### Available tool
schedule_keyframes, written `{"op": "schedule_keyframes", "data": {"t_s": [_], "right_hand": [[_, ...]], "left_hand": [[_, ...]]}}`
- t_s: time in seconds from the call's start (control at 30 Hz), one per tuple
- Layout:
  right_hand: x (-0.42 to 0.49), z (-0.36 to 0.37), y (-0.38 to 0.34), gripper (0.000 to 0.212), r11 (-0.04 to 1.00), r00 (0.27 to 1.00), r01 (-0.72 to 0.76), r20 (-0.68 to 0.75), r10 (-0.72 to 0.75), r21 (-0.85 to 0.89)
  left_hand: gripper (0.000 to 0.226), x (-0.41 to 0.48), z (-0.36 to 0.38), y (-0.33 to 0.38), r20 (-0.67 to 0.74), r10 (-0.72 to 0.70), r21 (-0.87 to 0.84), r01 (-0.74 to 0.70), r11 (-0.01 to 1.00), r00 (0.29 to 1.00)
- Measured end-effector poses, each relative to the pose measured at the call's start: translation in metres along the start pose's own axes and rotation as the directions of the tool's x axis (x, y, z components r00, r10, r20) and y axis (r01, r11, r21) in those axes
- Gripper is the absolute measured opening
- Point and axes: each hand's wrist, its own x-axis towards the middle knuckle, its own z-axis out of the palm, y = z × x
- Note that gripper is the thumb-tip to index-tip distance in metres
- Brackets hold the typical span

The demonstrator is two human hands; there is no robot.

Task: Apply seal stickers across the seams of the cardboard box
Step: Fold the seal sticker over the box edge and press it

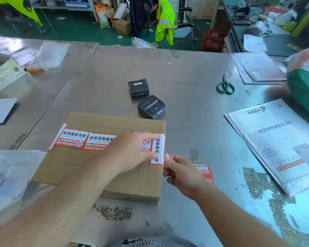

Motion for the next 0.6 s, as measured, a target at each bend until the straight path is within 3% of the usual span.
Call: {"op": "schedule_keyframes", "data": {"t_s": [0.07,0.27,0.6], "right_hand": [[-0.001,-0.003,0.006,0.052,1.000,1.000,-0.006,0.028,0.006,0.003],[-0.002,-0.005,0.010,0.036,1.000,0.998,0.014,0.060,-0.015,0.026],[0.016,0.004,-0.012,0.054,0.994,0.991,-0.087,-0.106,0.079,-0.072]], "left_hand": [[0.058,0.001,0.000,-0.001,0.021,0.016,0.000,-0.016,1.000,1.000],[0.080,0.005,0.000,-0.002,0.098,0.039,0.060,-0.045,0.997,0.994],[0.088,0.006,-0.001,-0.001,0.138,0.030,0.056,-0.038,0.998,0.990]]}}
